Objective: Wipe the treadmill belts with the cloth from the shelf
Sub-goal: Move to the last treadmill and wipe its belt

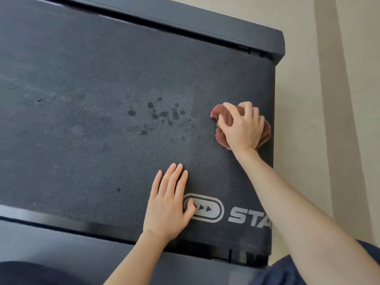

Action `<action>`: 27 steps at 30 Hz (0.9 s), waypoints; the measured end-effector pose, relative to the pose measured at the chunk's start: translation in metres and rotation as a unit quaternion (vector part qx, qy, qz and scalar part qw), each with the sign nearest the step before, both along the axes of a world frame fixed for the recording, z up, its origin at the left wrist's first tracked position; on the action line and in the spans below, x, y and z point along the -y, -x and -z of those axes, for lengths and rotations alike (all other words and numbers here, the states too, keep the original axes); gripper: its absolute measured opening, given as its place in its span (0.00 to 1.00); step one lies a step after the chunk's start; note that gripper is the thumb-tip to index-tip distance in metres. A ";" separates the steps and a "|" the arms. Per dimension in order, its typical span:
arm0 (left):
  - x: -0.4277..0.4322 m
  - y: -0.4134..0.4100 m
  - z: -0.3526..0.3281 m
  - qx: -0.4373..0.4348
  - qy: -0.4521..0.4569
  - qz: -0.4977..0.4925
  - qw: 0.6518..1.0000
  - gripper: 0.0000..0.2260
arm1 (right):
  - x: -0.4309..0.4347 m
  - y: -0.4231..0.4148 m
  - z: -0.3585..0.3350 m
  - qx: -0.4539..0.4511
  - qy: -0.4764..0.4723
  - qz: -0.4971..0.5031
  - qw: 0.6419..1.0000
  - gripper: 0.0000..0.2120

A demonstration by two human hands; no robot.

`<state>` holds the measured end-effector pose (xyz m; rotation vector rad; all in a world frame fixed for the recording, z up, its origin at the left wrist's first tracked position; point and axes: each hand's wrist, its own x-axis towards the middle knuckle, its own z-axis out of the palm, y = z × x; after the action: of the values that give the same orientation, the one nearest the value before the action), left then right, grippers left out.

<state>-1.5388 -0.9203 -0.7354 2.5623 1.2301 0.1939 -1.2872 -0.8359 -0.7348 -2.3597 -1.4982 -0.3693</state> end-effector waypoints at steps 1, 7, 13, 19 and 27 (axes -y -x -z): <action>0.000 0.000 0.000 -0.001 -0.001 0.000 1.000 0.27 | -0.001 -0.001 0.000 -0.002 0.008 -0.005 1.000 0.14; 0.001 0.001 -0.001 -0.018 -0.001 0.004 1.000 0.28 | 0.023 0.019 -0.013 -0.025 0.034 -0.003 0.999 0.16; 0.003 0.003 -0.012 -0.058 0.021 0.008 0.998 0.28 | 0.129 0.084 -0.016 -0.015 0.063 -0.041 0.997 0.23; -0.016 0.045 -0.027 -0.039 -0.038 0.029 0.998 0.24 | 0.151 0.100 -0.031 0.007 0.129 -0.076 0.989 0.32; -0.093 0.161 -0.027 -0.093 -0.055 -0.043 0.993 0.26 | 0.113 0.132 -0.039 -0.122 0.109 -0.168 0.972 0.24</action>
<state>-1.7000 -0.8272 -0.7086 2.6729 1.4361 0.0420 -1.4188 -0.9487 -0.6956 -2.1483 -1.8474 0.1697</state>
